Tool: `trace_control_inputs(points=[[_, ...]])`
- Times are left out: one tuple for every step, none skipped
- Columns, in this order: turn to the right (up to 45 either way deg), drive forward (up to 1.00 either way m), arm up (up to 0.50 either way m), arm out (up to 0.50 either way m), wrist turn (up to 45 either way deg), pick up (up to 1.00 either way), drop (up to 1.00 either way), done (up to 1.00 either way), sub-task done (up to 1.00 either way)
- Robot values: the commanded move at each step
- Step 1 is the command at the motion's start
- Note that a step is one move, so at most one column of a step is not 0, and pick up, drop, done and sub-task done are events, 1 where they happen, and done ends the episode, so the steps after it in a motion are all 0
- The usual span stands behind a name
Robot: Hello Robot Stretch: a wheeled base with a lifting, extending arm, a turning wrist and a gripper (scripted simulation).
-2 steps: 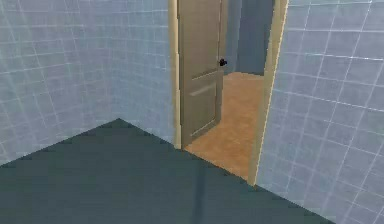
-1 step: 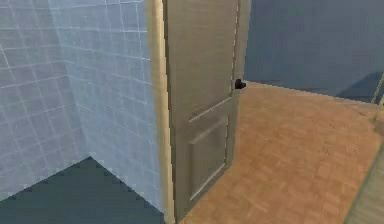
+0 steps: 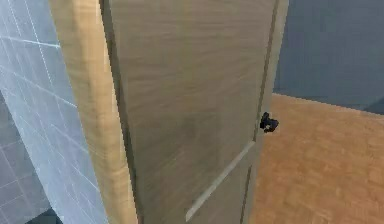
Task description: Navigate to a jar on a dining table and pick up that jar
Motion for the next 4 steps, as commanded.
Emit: trace_control_inputs(points=[[45.0,0.0,0.0,0.0,0.0,0.0,0.0,0.0,0.0],[24.0,0.0,0.0,0.0,0.0,0.0,0.0,0.0,0.0],[0.0,0.7,0.0,0.0,0.0,0.0,0.0,0.0,0.0],[45.0,0.0,0.0,0.0,0.0,0.0,0.0,0.0,0.0]])
